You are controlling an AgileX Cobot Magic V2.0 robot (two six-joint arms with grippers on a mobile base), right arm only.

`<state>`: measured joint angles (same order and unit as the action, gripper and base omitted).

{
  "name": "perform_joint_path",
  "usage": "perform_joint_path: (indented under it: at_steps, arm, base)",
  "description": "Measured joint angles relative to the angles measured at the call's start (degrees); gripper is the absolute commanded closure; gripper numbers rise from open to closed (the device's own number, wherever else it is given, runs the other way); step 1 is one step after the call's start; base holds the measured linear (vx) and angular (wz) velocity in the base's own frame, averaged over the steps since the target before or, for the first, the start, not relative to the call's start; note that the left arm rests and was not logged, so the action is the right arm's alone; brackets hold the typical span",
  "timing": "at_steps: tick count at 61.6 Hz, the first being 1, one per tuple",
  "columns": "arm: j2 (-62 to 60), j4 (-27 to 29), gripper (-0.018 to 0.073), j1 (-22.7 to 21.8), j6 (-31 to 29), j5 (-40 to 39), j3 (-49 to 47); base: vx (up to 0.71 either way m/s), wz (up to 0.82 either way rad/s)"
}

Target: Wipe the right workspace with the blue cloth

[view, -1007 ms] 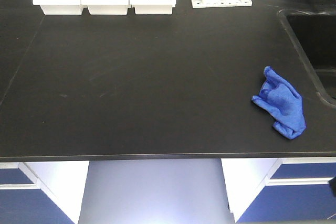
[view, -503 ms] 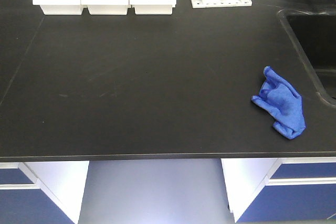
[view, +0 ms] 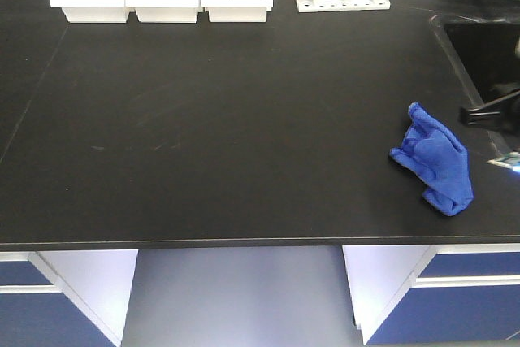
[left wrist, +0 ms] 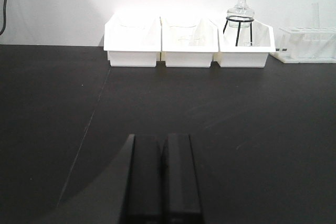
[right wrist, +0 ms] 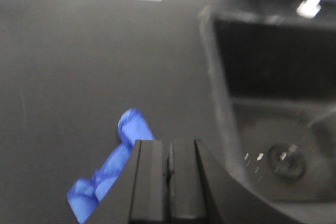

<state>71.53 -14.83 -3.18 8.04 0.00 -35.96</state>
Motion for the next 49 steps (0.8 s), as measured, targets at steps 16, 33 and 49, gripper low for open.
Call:
perform_joint_path:
  at_steps: [16,33,49]
  arm:
    - [11.17,0.0,0.016,0.0,0.0,-1.53,-0.44]
    - [21.93,0.22,0.0097,0.0,0.0,-9.39,-0.5]
    - [31.27,0.35,0.0187,0.0,0.0,-16.75,-0.81]
  base:
    - [0.0,0.0]
    - [0.0,0.0]
    - [0.0,0.0]
